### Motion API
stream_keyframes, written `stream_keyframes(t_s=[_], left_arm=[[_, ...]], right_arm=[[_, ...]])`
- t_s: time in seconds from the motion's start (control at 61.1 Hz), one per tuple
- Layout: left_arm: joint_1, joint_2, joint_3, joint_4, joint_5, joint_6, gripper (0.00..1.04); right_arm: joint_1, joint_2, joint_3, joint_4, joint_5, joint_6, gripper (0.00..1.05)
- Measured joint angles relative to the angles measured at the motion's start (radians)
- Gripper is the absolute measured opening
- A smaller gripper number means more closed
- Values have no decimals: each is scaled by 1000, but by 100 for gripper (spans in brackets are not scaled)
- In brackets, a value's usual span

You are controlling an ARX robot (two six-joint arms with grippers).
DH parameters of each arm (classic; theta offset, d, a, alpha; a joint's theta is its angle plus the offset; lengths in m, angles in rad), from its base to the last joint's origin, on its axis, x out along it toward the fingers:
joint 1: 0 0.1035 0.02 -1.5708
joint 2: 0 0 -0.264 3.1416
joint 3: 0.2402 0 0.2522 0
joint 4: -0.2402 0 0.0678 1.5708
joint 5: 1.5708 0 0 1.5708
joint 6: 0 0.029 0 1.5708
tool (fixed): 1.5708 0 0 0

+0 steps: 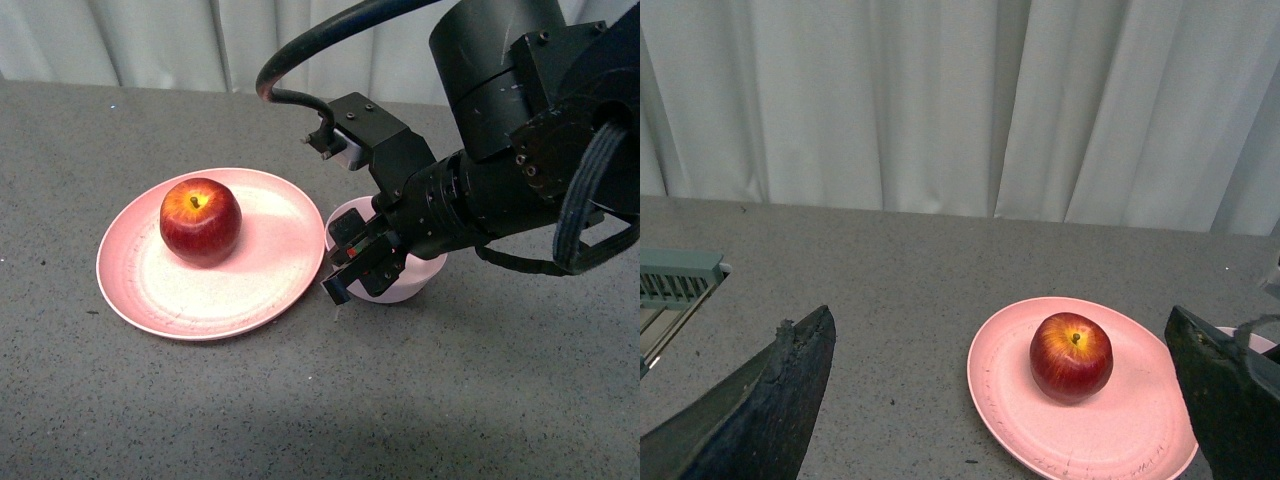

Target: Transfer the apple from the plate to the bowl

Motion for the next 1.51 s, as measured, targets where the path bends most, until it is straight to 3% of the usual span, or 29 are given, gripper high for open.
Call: stream_keyframes(t_s=[0.196, 0.311, 0.442, 0.524, 0.589, 0.785, 0.949, 1.112, 1.178, 1.243, 1.505], left_arm=[[0, 0, 0, 0, 0, 0, 98], [0, 0, 0, 0, 0, 0, 98], [0, 0, 0, 0, 0, 0, 98], [0, 0, 0, 0, 1, 0, 98], [0, 0, 0, 0, -2, 0, 98], [0, 0, 0, 0, 0, 0, 98], [0, 0, 0, 0, 0, 0, 98], [0, 0, 0, 0, 0, 0, 98], [0, 0, 0, 0, 0, 0, 98], [0, 0, 0, 0, -1, 0, 98], [0, 0, 0, 0, 0, 0, 98]], right_arm=[[-28, -126, -137, 210, 36, 53, 72], [-90, -255, -286, 463, 181, 136, 97], [-190, -445, -491, 613, 235, 223, 95], [-227, -480, -713, 1015, 512, 257, 75], [-254, -526, -780, 1089, 539, 266, 64], [-300, -704, -883, 1036, 487, 270, 30], [-334, -917, -920, 860, 453, 274, 2], [-362, -1056, -963, 767, 429, 276, 1], [-409, -1115, -979, 721, 360, 277, 1], [-439, -1191, -993, 667, 353, 277, 1], [-443, -1404, -1021, 483, 348, 277, 1]])
